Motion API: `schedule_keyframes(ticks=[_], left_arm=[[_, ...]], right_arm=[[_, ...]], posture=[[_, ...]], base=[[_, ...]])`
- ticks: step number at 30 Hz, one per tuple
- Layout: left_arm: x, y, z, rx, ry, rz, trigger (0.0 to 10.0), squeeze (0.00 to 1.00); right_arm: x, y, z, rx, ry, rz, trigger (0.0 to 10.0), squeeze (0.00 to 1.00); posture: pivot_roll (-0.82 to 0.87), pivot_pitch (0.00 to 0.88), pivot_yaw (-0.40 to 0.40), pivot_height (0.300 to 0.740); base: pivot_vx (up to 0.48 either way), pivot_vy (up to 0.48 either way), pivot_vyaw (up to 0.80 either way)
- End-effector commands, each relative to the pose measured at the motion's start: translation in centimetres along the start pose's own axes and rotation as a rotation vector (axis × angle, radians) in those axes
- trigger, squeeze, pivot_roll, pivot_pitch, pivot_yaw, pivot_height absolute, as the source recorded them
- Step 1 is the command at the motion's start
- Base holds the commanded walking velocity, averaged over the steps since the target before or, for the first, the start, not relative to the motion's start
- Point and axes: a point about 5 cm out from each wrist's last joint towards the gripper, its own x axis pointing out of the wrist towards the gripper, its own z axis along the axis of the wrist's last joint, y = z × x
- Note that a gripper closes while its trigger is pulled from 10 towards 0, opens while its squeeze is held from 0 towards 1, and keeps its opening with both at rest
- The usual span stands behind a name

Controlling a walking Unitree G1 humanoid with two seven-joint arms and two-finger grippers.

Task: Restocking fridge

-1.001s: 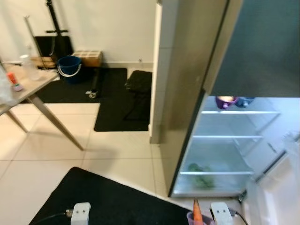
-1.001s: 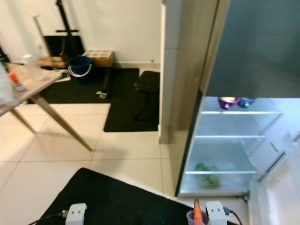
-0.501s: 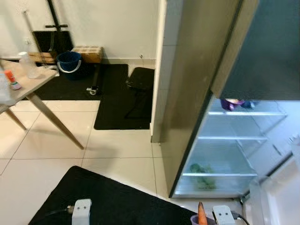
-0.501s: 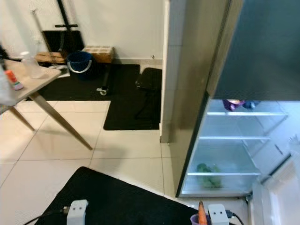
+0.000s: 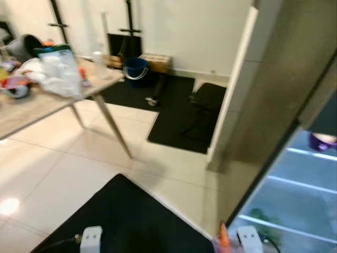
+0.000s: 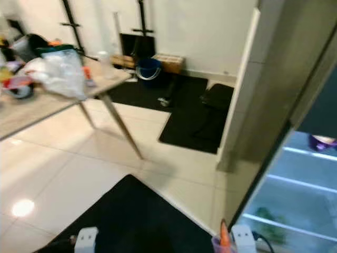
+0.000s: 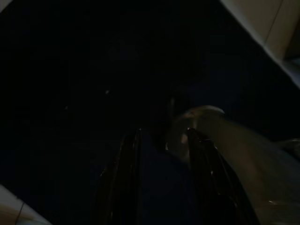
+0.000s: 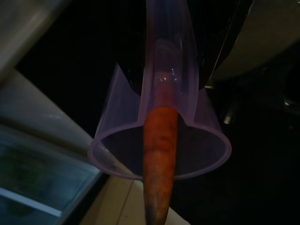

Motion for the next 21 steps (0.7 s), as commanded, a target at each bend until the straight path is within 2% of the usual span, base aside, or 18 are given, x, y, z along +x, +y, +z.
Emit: schedule_keyframes(ticks=[1, 6, 21], left_arm=[[0.17, -0.24, 0.37, 0.010, -0.005, -0.010, 10.0, 0.00], [0.14, -0.21, 0.23, -0.004, 0.003, -0.013, 10.0, 0.00], [0.08, -0.09, 0.10, -0.005, 0.010, -0.014, 10.0, 0.00]], right_arm=[[0.01, -0.37, 0.32, 0.002, -0.012, -0.019, 10.0, 0.00], [0.00, -0.37, 0.29, 0.002, -0.013, -0.018, 10.0, 0.00], [-0.10, -0.39, -0.05, -0.003, -0.004, -0.018, 10.0, 0.00]], posture=[[0.05, 0.000, -0.025, 0.740], [0.05, 0.000, -0.026, 0.740], [0.05, 0.000, -0.022, 0.740]], base=[[0.000, 0.000, 0.00], [0.000, -0.243, 0.00], [0.000, -0.400, 0.00]])
